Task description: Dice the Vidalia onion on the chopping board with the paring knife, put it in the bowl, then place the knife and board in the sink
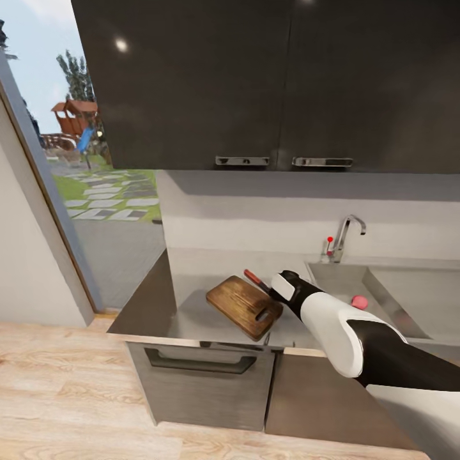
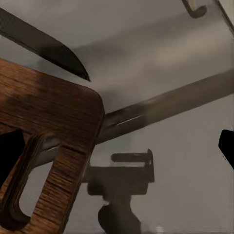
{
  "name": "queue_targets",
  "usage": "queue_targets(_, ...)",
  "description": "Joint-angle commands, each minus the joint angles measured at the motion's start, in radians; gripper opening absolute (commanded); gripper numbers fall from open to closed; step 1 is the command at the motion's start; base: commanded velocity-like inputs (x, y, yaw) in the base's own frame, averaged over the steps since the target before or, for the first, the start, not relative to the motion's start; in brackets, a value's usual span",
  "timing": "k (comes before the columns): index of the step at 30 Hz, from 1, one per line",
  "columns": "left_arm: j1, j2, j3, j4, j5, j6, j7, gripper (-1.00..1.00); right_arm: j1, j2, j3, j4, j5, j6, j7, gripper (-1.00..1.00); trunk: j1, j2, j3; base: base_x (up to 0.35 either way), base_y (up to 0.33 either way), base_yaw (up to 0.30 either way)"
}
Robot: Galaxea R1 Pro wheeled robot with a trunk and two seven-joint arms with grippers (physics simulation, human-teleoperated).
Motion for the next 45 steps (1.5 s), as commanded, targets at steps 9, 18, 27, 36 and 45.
queue_targets(9,-0.001,0.0,0.0,0.002,0.001,-0.005,0.001,1.0,0.0,0.004,-0.007,0.001,-0.122,0.008,-0.056,1.0,0.001,-0.002,-0.007,0.002,-0.002,0.0)
queue_targets(18,-0.001,0.0,0.0,0.002,0.001,-0.007,0.001,1.0,0.0,0.004,-0.007,0.023,-0.13,0.008,-0.064,1.0,0.001,-0.002,-0.007,0.0,0.0,0.0)
queue_targets(27,-0.001,0.0,0.0,0.002,0.001,-0.006,0.001,1.0,0.0,0.011,-0.006,0.027,-0.13,0.007,-0.065,1.0,0.001,-0.002,-0.007,0.0,0.0,0.0)
queue_targets(36,-0.001,0.0,0.0,0.002,0.001,-0.007,0.001,1.0,0.0,0.011,-0.006,0.027,-0.131,0.007,-0.065,1.0,0.001,-0.002,-0.007,0.0,0.0,0.0)
queue_targets(45,-0.001,0.0,0.0,0.002,0.001,-0.007,0.001,1.0,0.0,0.011,-0.006,0.027,-0.131,0.007,-0.064,1.0,0.001,-0.002,-0.011,0.0,0.0,0.0)
